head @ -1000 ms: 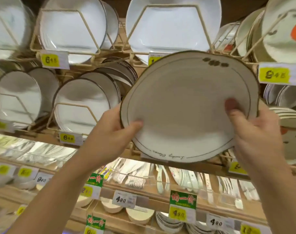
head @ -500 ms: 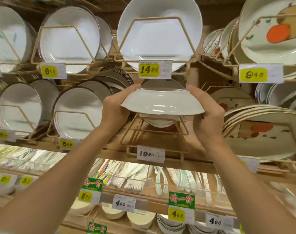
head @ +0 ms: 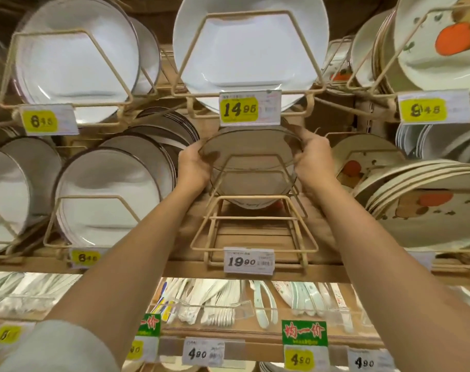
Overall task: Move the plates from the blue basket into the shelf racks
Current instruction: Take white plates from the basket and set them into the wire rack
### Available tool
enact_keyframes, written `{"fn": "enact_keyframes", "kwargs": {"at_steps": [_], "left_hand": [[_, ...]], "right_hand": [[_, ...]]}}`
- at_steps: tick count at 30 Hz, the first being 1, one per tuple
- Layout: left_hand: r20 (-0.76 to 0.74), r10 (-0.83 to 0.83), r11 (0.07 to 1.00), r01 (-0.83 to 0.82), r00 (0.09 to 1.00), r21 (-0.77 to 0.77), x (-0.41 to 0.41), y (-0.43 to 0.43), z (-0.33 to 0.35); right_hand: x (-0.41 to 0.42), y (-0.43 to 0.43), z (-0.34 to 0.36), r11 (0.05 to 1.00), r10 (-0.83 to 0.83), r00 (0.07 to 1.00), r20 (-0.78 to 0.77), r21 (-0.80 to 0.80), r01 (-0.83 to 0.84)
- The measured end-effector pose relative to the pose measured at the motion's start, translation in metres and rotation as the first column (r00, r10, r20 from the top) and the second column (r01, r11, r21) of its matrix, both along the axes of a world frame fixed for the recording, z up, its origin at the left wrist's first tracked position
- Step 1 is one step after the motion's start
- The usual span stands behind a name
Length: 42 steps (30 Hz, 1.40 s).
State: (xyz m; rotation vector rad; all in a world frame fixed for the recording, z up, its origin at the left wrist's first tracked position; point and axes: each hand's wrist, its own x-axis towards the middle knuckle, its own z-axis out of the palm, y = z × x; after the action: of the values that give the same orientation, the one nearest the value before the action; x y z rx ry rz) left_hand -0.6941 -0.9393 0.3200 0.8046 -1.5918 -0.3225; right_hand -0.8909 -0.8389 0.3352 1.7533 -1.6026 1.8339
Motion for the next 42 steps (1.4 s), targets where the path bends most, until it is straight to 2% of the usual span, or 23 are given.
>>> {"fn": "enact_keyframes", "kwargs": {"at_steps": [2,6,9,11,13,14,15,16,17,19,20,22,24,27,31,33,35,38,42], "left_hand": [[-0.021,-0.014,0.996,0.016,1.0,0.086,-0.002,-0.011,0.001],[-0.028,-0.07,0.976,0.074,0.997,0.207,-0.002,-0.019,0.009],[-0.012,0.04,0.989,-0.038,0.999,0.14,-0.001,-0.013,0.01],[0.015,0.114,0.993,-0.115,0.993,0.017,-0.002,-0.01,0.009],[-0.011,-0.039,0.999,0.038,0.999,-0.024,-0.006,-0.012,0.01],[-0.113,-0.186,0.982,0.189,0.976,0.014,-0.01,-0.01,0.013],[-0.247,-0.321,0.935,0.347,0.915,0.069,-0.013,-0.007,0.016],[-0.361,-0.367,0.891,0.435,0.857,0.128,-0.014,-0.007,0.02],[-0.394,-0.342,0.881,0.437,0.853,0.181,-0.014,-0.007,0.024],[-0.408,-0.296,0.881,0.412,0.863,0.233,-0.014,-0.009,0.025],[-0.458,-0.33,0.845,0.474,0.825,0.245,-0.014,-0.01,0.023],[-0.583,-0.442,0.699,0.669,0.682,0.252,-0.013,-0.009,0.015],[-0.65,-0.501,0.559,0.787,0.571,0.261,-0.012,-0.01,0.006],[-0.711,-0.525,0.455,0.86,0.468,0.23,-0.014,-0.015,0.0],[-0.728,-0.553,0.446,0.882,0.406,0.153,-0.019,-0.017,0.001],[-0.744,-0.545,0.448,0.884,0.386,0.131,-0.023,-0.021,0.0],[-0.755,-0.494,0.501,0.851,0.431,0.158,-0.025,-0.026,0.001],[-0.75,-0.441,0.559,0.805,0.493,0.201,-0.028,-0.031,0.002],[-0.757,-0.446,0.568,0.804,0.478,0.174,-0.03,-0.032,0.003]], "right_hand": [[-0.003,-0.005,0.008,0.991,-0.052,0.997,-0.063,0.117,0.059],[-0.01,-0.019,0.033,0.929,-0.088,0.996,0.012,0.361,0.077],[-0.009,-0.023,0.044,0.889,-0.127,0.988,-0.083,0.432,0.151],[-0.009,-0.027,0.045,0.91,-0.102,0.993,-0.065,0.397,0.12],[-0.008,-0.031,0.037,0.961,-0.006,0.995,0.102,0.274,-0.022],[-0.006,-0.031,0.031,0.981,0.06,0.971,0.232,0.164,-0.1],[-0.004,-0.029,0.024,0.985,0.138,0.924,0.357,0.043,-0.164],[-0.003,-0.028,0.015,0.973,0.225,0.867,0.445,-0.06,-0.222],[-0.003,-0.028,0.005,0.953,0.299,0.811,0.502,-0.111,-0.283],[-0.005,-0.032,-0.013,0.89,0.423,0.686,0.592,-0.131,-0.436],[-0.007,-0.034,-0.018,0.851,0.466,0.609,0.641,-0.136,-0.508],[-0.009,-0.035,-0.02,0.8,0.469,0.499,0.728,-0.112,-0.589],[-0.013,-0.038,-0.016,0.812,0.422,0.505,0.753,-0.066,-0.58],[-0.013,-0.043,-0.009,0.851,0.36,0.516,0.777,-0.048,-0.523],[-0.007,-0.049,-0.01,0.834,0.435,0.421,0.796,-0.179,-0.522],[-0.008,-0.054,-0.013,0.851,0.433,0.423,0.796,-0.207,-0.483],[-0.01,-0.058,-0.014,0.864,0.421,0.442,0.792,-0.202,-0.46],[-0.011,-0.059,-0.013,0.848,0.436,0.415,0.798,-0.21,-0.487],[-0.012,-0.061,-0.01,0.883,0.401,0.457,0.794,-0.201,-0.425]]}}
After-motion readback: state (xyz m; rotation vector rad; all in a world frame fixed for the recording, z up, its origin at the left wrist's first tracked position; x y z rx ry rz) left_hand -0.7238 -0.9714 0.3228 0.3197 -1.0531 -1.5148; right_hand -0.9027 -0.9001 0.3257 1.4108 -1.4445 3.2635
